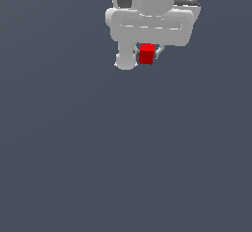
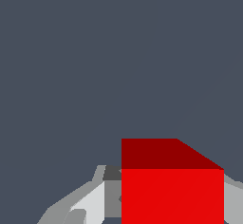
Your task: Pick up the red cube and move it to a goal position.
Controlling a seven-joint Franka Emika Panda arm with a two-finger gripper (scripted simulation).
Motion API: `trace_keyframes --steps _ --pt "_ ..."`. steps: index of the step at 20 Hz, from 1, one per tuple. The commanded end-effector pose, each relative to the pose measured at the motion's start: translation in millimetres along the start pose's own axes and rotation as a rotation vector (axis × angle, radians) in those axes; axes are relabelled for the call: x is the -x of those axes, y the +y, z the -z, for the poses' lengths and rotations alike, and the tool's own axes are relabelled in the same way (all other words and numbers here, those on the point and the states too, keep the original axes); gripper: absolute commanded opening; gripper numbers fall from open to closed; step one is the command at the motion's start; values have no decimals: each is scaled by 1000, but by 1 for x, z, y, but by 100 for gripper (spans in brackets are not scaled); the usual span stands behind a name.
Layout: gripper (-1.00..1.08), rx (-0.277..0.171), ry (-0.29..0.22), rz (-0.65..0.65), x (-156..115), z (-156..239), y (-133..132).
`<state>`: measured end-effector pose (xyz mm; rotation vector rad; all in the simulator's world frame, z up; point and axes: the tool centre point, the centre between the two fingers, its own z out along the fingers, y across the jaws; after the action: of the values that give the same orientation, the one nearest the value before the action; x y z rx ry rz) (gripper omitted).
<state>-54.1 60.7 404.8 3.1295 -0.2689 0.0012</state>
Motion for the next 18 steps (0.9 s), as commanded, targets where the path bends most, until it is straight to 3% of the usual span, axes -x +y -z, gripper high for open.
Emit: trace_keyframes --steps 1,9,18 --pt "-100 0 -1 0 9 26 -3" --pt "-100 0 -1 0 25 84 -9" --pt "-100 0 -1 0 30 107 -13"
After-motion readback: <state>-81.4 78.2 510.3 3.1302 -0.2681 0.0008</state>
